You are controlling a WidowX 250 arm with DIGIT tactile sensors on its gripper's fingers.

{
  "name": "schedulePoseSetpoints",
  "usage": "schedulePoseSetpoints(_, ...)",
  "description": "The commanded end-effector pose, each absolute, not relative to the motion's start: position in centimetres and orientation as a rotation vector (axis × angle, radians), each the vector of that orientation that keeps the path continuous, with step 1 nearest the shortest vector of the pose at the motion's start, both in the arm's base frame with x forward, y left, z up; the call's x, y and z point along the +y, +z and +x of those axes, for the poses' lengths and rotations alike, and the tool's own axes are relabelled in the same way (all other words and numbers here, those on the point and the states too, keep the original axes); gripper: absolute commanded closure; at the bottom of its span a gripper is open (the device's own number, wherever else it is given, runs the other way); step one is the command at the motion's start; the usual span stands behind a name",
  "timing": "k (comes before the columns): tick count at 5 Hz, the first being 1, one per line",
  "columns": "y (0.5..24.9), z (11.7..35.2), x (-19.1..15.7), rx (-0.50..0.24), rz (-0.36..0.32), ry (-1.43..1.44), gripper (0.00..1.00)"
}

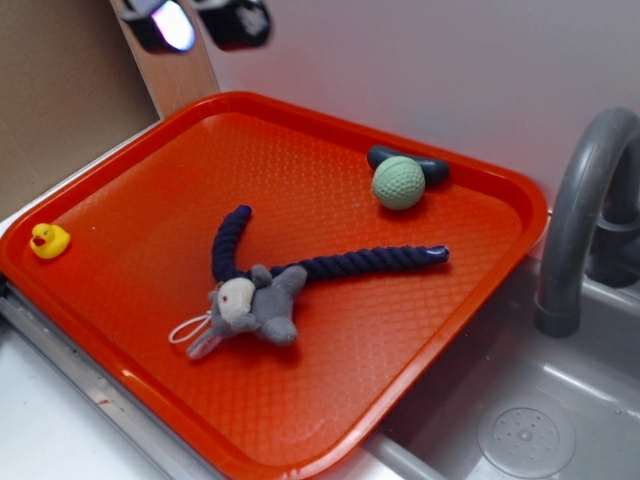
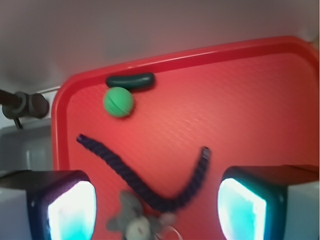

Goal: Grab the green ball.

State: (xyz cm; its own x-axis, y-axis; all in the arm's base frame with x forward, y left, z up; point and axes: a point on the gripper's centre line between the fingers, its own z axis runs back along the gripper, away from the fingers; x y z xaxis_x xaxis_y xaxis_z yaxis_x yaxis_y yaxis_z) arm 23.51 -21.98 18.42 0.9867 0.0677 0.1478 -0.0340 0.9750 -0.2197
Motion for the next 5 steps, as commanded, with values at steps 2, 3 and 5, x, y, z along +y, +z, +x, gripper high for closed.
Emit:
schedulePoseSetpoints(2, 13.6, 27.8, -25.9, -0.279, -0.168, 0.068, 0.0)
schedulePoseSetpoints(3, 11.3, 28.9, -27.6, -0.269, -0.176, 0.021, 0.0)
schedulePoseSetpoints(5, 8.9, 31.0, -29.1, -0.259, -0.226, 0.005, 0.0)
